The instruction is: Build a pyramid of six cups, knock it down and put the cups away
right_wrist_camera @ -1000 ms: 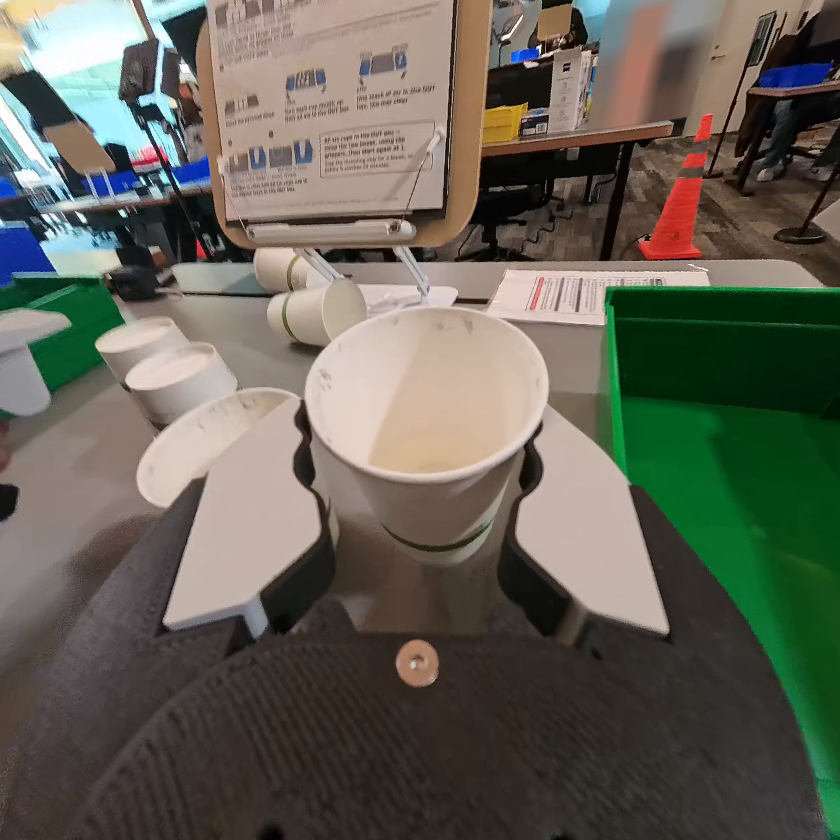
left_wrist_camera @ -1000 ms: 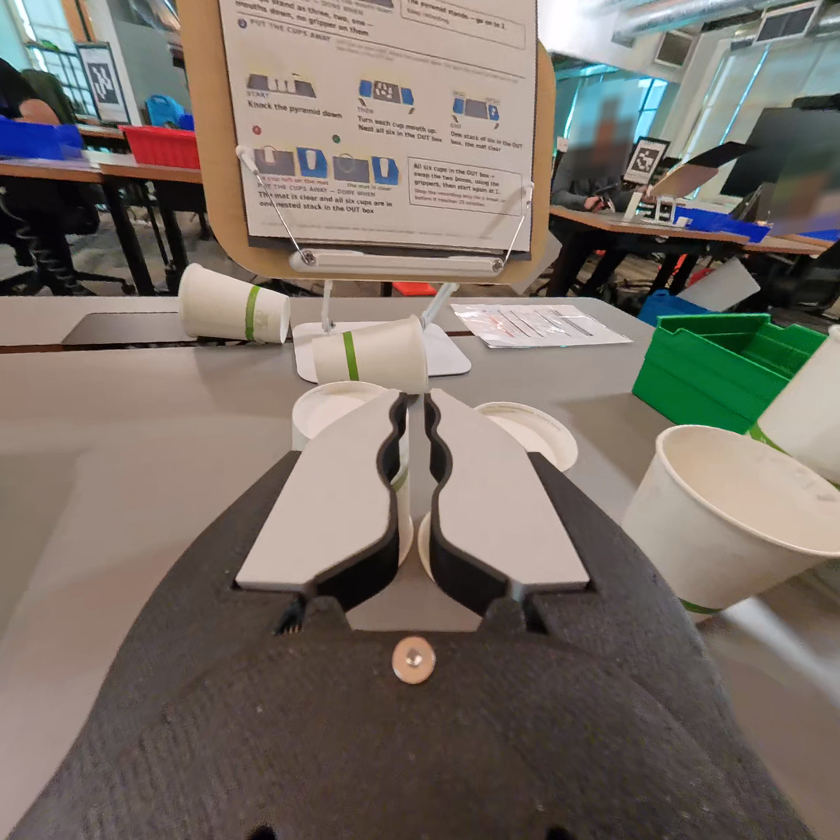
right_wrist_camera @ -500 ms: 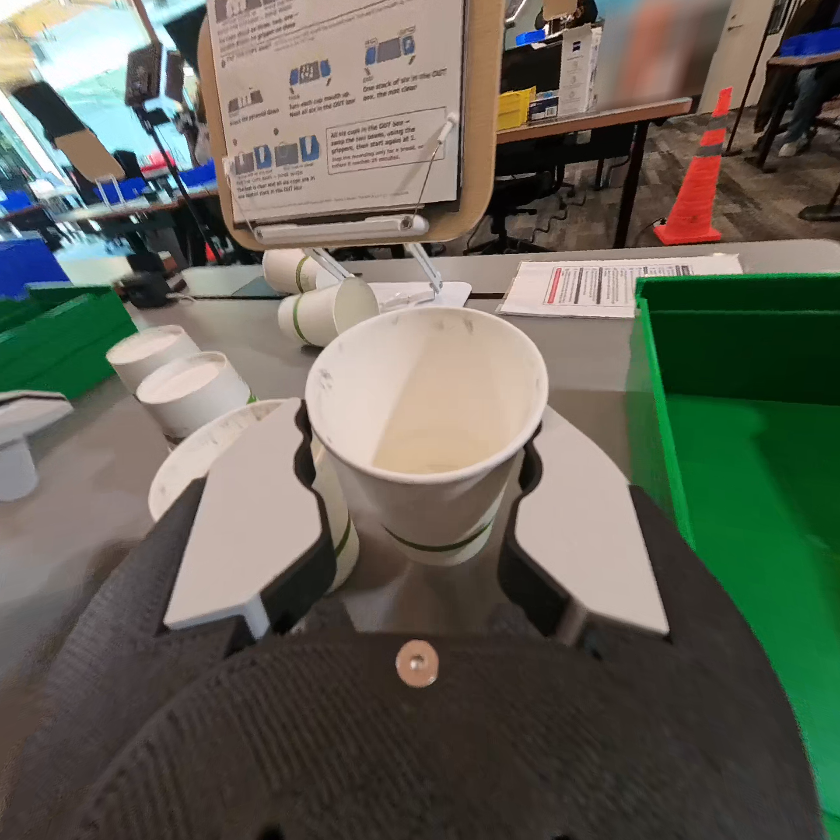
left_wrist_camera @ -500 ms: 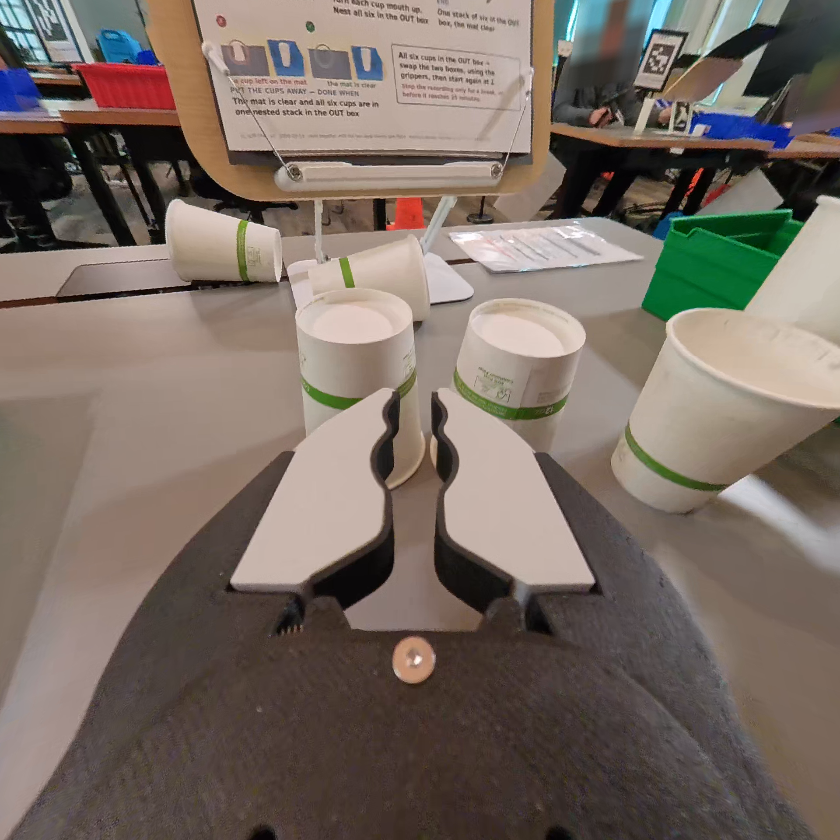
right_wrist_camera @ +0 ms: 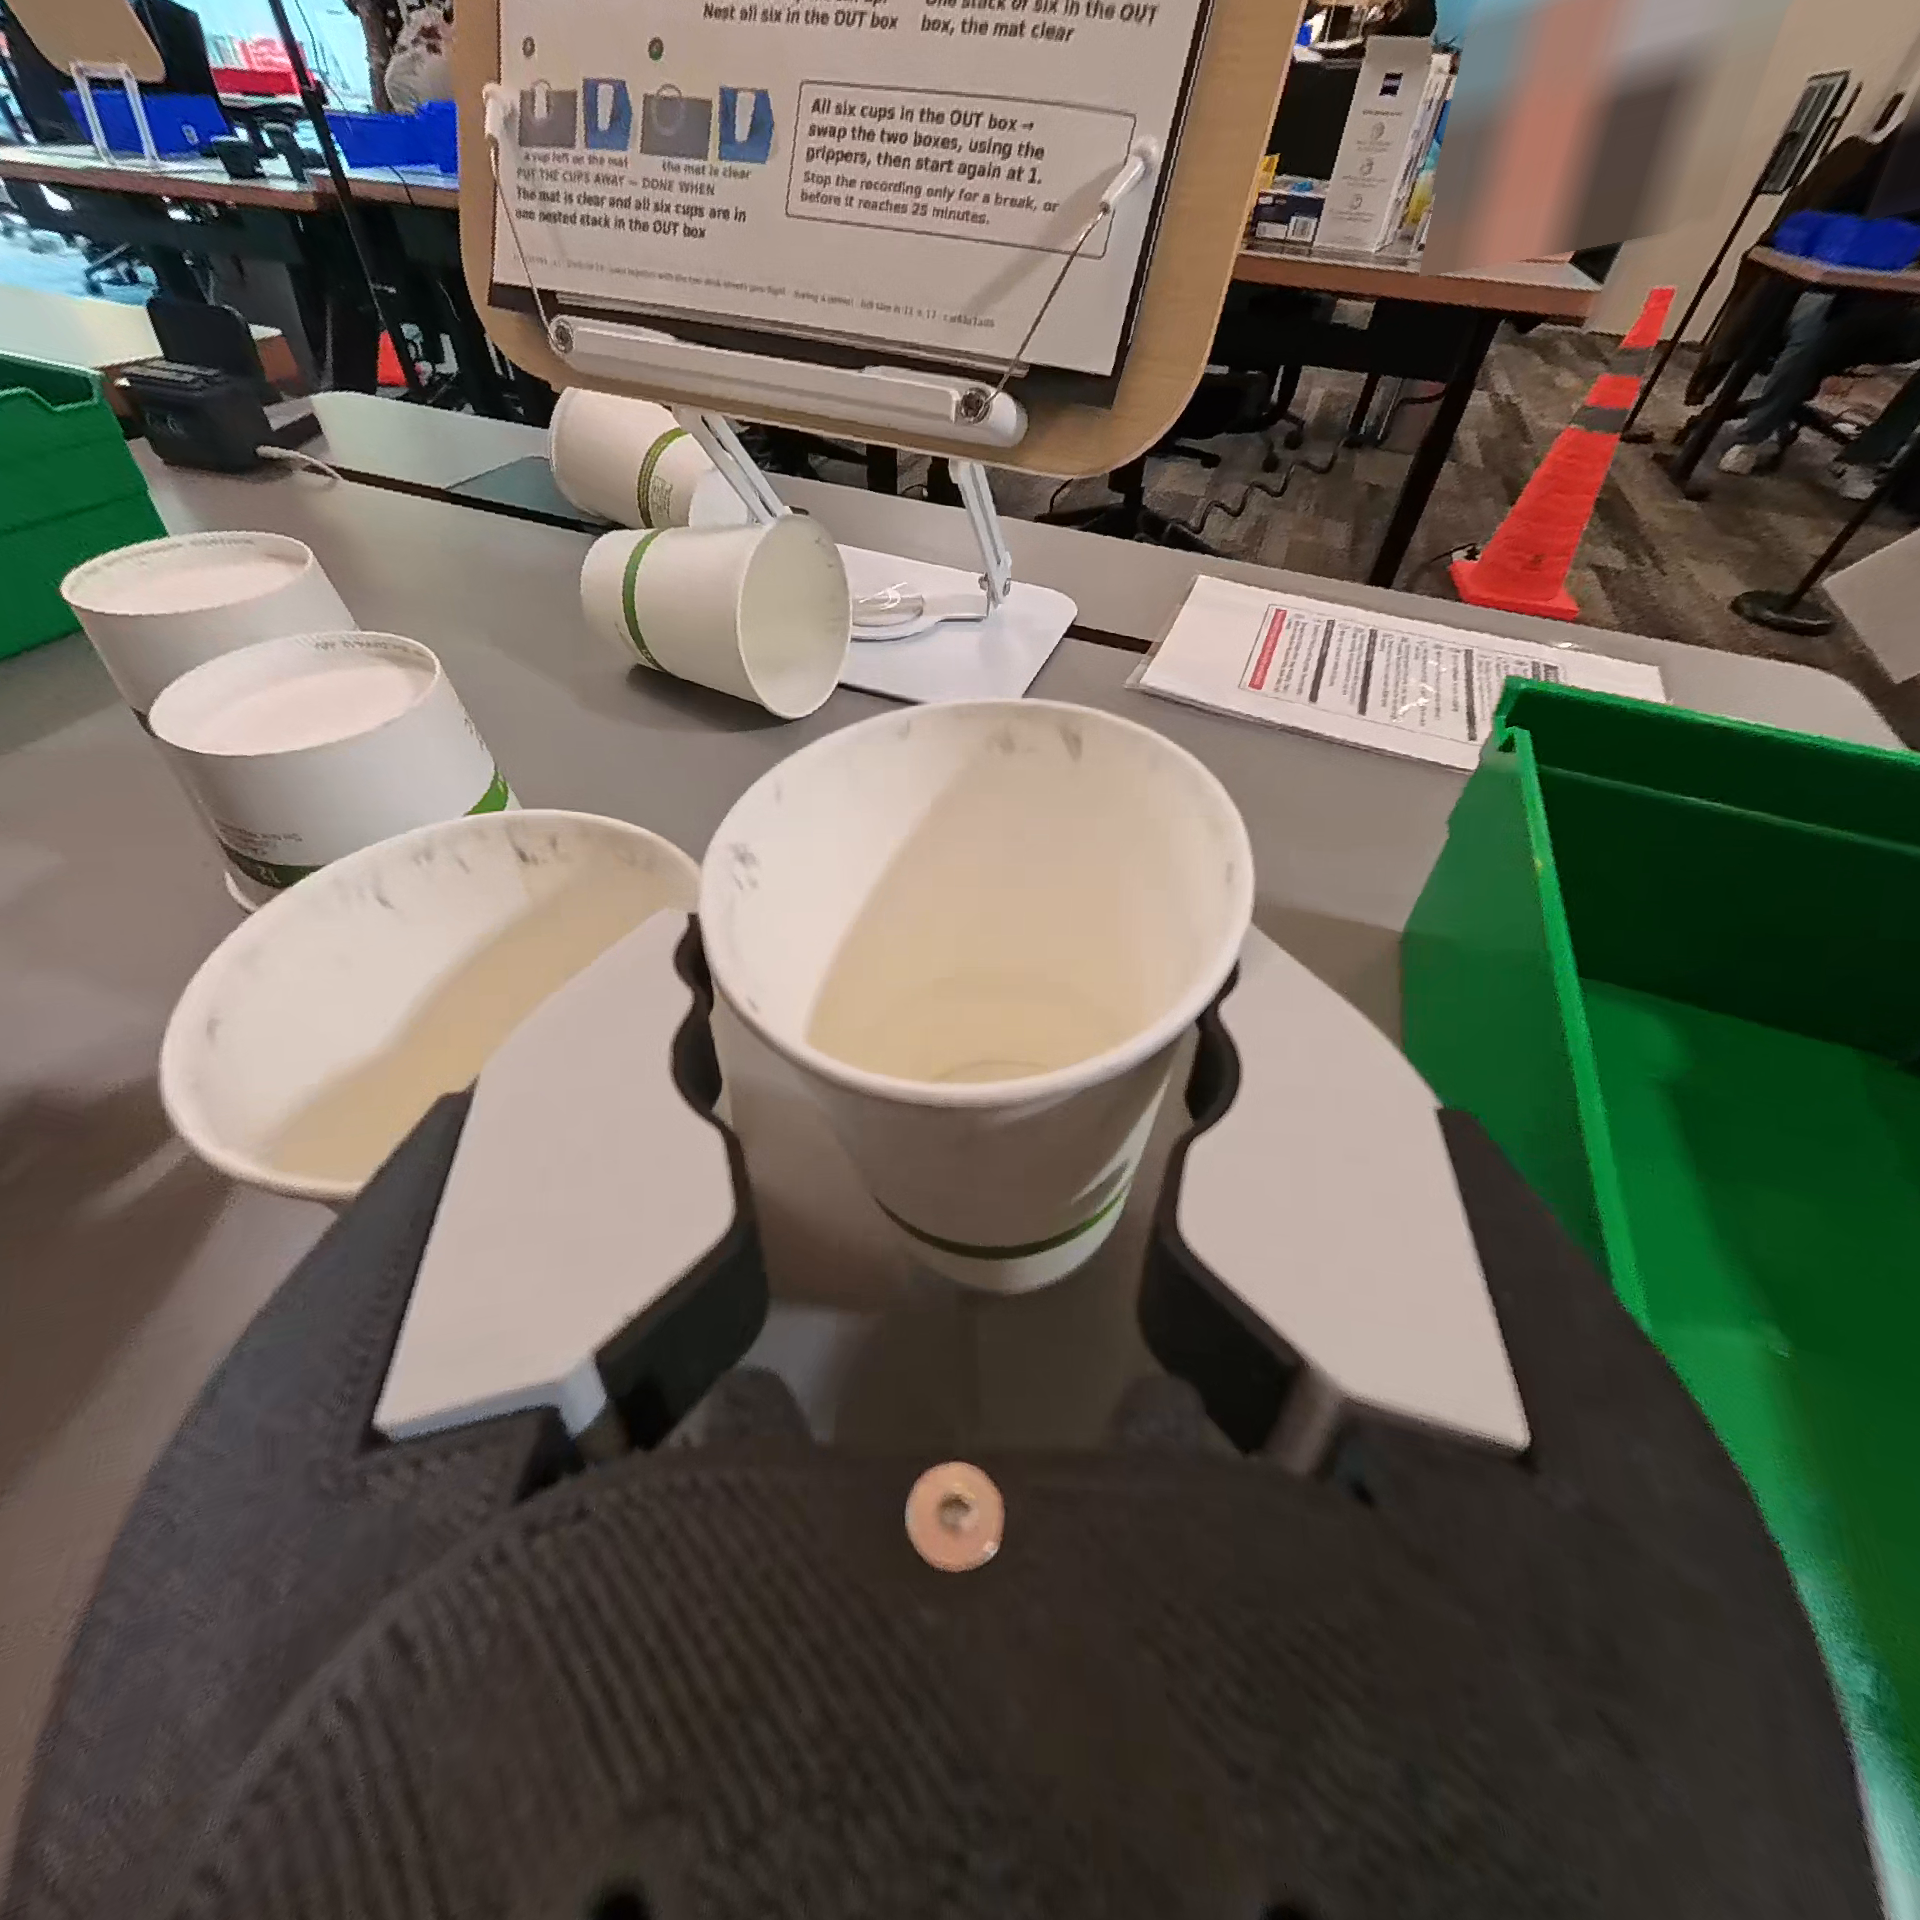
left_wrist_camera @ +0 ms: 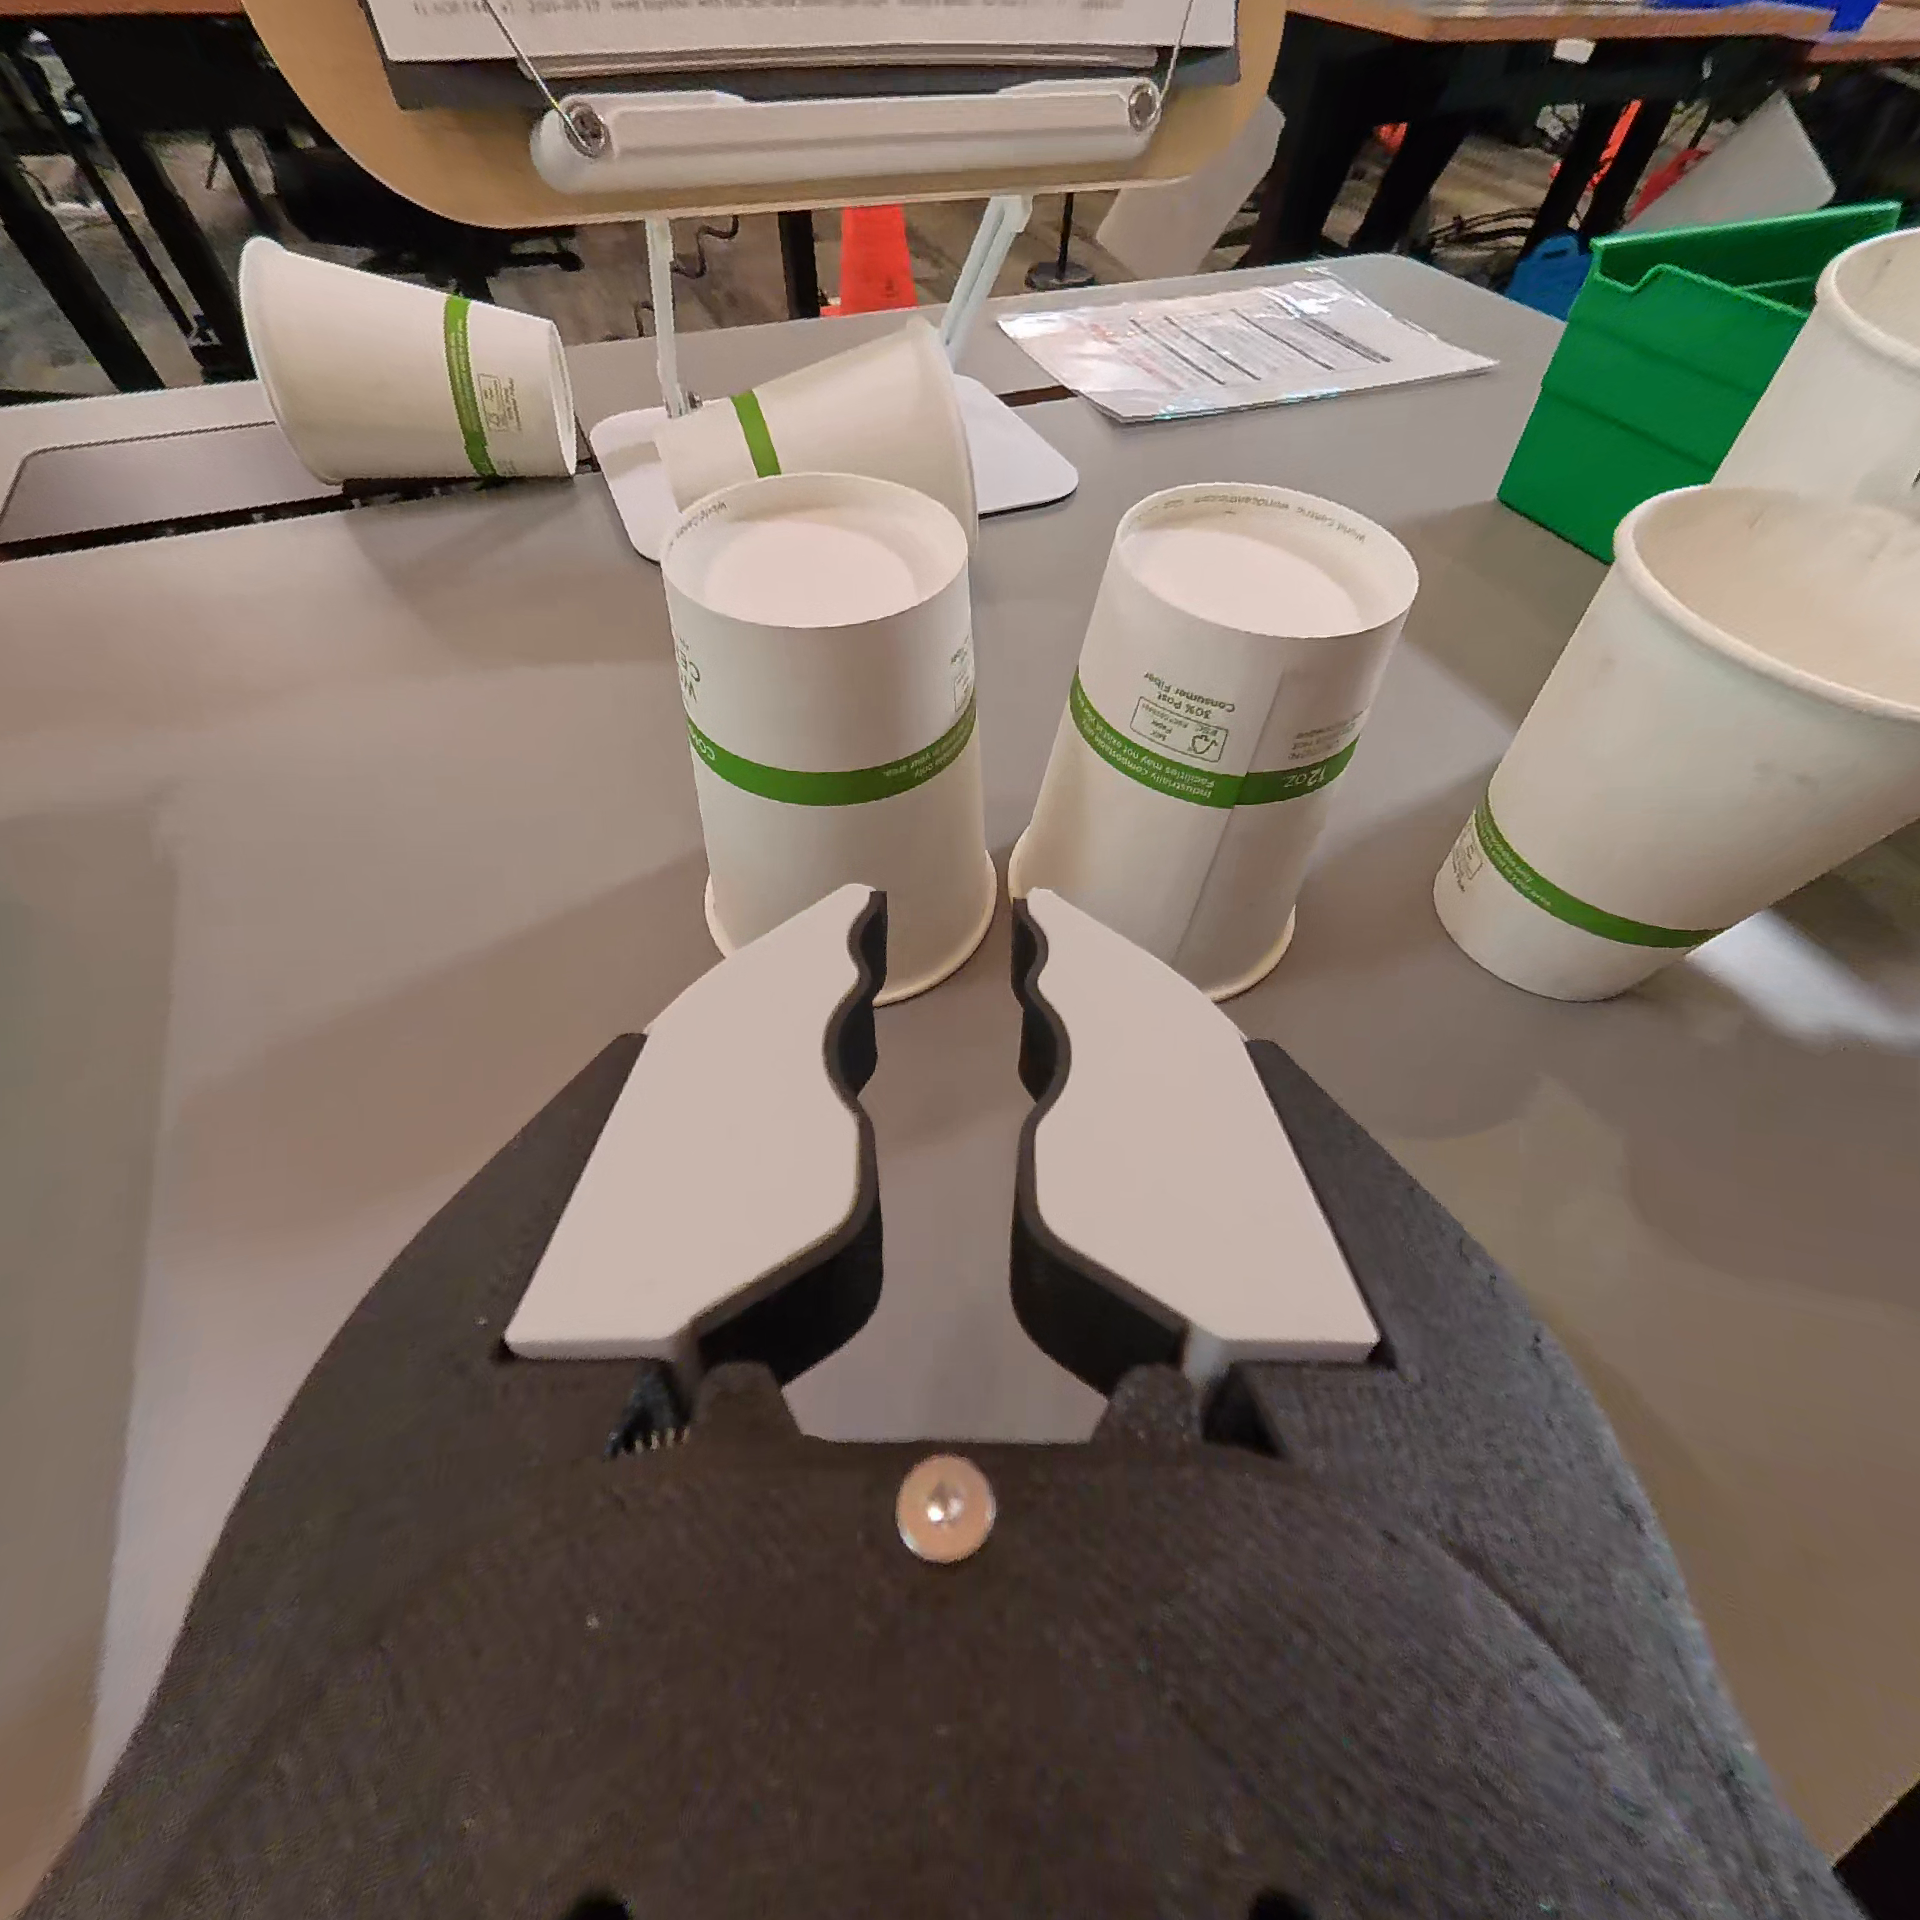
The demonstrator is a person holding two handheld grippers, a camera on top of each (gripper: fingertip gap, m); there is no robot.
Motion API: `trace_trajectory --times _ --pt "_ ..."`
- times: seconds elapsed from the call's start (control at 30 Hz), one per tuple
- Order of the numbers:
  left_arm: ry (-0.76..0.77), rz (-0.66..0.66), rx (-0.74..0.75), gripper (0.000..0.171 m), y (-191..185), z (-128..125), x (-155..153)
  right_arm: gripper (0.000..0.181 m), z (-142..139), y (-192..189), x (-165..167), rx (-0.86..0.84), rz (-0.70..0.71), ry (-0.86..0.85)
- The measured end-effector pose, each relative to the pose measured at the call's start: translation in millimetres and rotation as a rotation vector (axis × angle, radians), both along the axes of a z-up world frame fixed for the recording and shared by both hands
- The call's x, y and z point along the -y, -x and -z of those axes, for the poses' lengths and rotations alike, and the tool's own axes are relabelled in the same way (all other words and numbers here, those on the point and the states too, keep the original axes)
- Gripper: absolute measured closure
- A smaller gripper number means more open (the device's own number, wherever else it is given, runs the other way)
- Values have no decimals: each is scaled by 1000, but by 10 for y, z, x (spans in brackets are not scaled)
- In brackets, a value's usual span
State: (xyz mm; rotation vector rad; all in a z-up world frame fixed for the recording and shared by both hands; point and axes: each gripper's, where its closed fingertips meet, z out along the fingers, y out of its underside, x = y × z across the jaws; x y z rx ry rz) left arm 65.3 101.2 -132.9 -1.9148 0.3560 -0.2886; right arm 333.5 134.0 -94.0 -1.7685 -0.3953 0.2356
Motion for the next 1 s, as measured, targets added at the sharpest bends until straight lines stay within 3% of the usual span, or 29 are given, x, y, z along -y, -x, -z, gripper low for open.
trace_trajectory --times 0.23,0.37,0.47,0.6,0.63,0.7,0.8,0.87,0.93,1.0 --pt "78 15 13 141 -10 119 -46 90 146 -80 -6 -114 -4 87" --pt "80 28 23 140 -16 127 -88 89 88 -117 -12 -134 -2 51" --pt "-20 -2 23 141 66 22 -198 89 -184 29 19 -213 -68 -62" --pt "-216 137 189 136 -164 -487 -69 90 -745 167 110 -318 -131 -265" --pt "-272 99 192 140 -128 -534 -76 90 -825 185 108 -308 -123 -315" --pt "-217 5 130 138 -13 -407 -106 90 -805 271 81 -234 -136 -311" --pt "-89 26 195 128 -58 -436 113 90 -677 148 197 -167 -91 -262" --pt "-140 69 218 127 -83 -499 289 90 -609 -52 319 -108 -34 -295" --pt "-229 12 144 134 23 -362 332 91 -579 -241 361 -75 30 -355" --pt "-188 3 -29 133 60 -156 334 90 -550 -286 276 -116 44 -246"
